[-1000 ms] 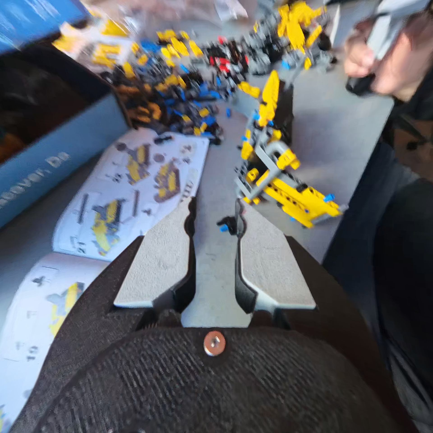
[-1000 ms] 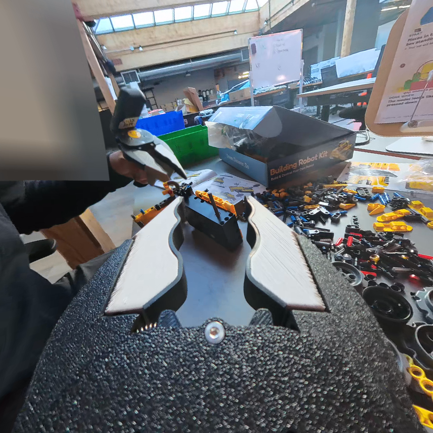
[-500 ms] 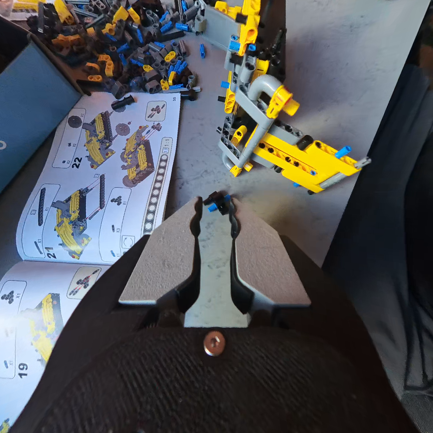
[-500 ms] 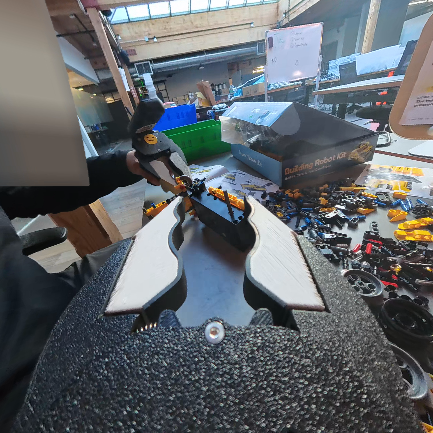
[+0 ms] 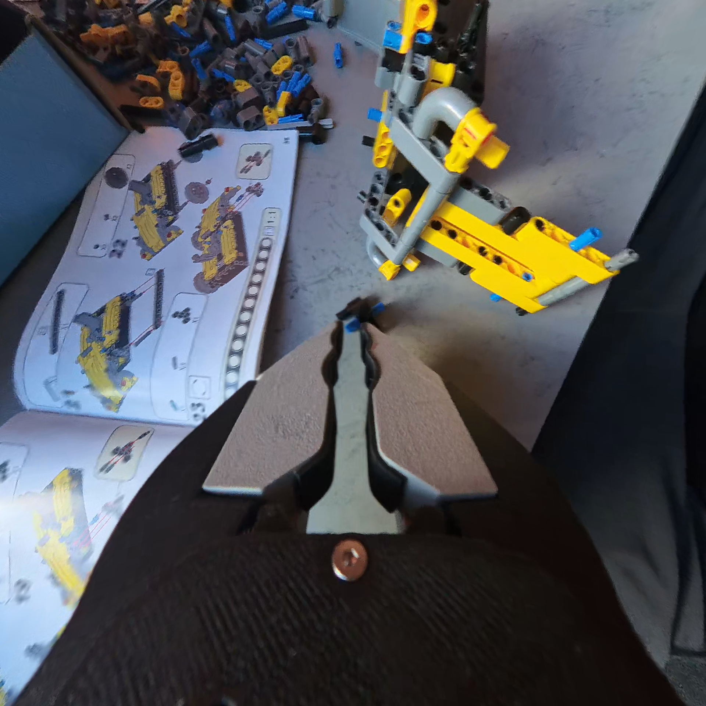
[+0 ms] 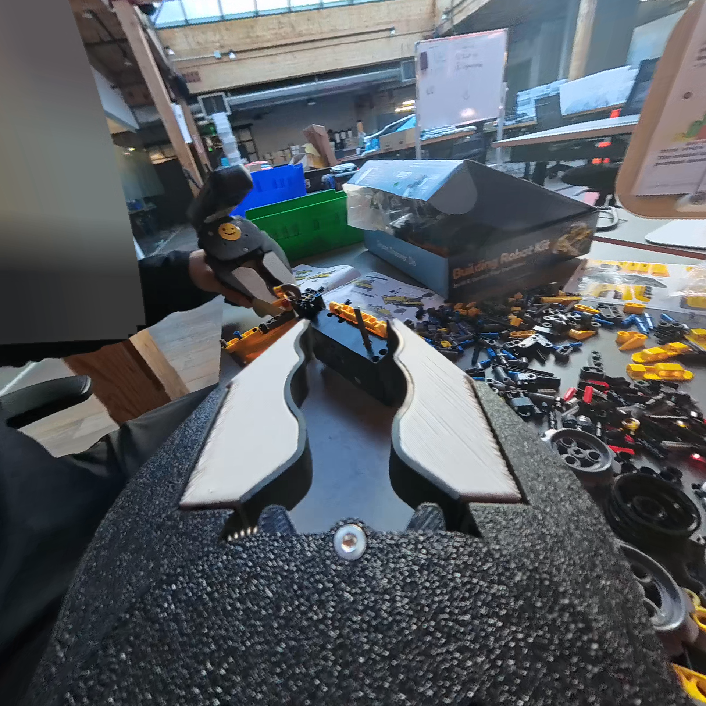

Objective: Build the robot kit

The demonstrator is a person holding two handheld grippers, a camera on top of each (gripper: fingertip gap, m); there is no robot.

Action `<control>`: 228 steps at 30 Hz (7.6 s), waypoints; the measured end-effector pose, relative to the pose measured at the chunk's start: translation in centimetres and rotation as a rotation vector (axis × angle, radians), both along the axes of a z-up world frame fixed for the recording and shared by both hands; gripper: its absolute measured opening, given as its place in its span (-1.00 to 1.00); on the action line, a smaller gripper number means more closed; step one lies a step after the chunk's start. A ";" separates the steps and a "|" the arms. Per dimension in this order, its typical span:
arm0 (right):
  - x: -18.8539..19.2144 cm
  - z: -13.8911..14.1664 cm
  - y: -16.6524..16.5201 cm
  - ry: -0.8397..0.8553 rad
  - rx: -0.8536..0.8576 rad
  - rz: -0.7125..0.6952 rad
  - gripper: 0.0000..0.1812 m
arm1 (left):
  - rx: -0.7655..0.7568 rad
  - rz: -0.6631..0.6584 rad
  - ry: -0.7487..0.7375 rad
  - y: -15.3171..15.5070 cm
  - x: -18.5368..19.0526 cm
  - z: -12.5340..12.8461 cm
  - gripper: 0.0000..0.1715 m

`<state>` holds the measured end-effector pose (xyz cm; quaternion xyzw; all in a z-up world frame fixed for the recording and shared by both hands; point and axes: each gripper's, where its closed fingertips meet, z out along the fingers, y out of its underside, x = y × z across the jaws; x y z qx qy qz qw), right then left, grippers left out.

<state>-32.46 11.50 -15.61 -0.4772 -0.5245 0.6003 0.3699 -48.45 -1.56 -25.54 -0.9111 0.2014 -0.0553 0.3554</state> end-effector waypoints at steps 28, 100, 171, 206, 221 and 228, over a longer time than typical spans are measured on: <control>-5.9 -3.3 -1.0 -0.239 0.378 -0.020 -0.94 | -0.007 -0.080 0.214 9.4 7.6 3.0 -0.52; -3.6 -3.1 -4.1 -0.217 0.715 0.505 -0.95 | 0.020 -0.349 0.102 8.5 9.0 2.3 -0.50; -3.1 5.8 -13.6 -0.015 0.430 0.180 -0.59 | 0.926 -0.319 -0.533 -3.0 7.6 17.5 -0.92; 2.2 9.6 -13.6 0.226 0.784 -0.082 -0.74 | 0.935 -0.260 -0.546 -1.3 18.0 20.5 -0.84; 0.1 3.7 -3.3 -0.143 0.674 -0.008 -0.74 | 0.488 -0.023 -0.358 1.9 8.7 14.0 -0.46; -2.3 0.9 -2.2 -0.305 0.543 0.163 -0.74 | 0.335 -0.133 -0.146 6.8 8.5 11.1 -0.38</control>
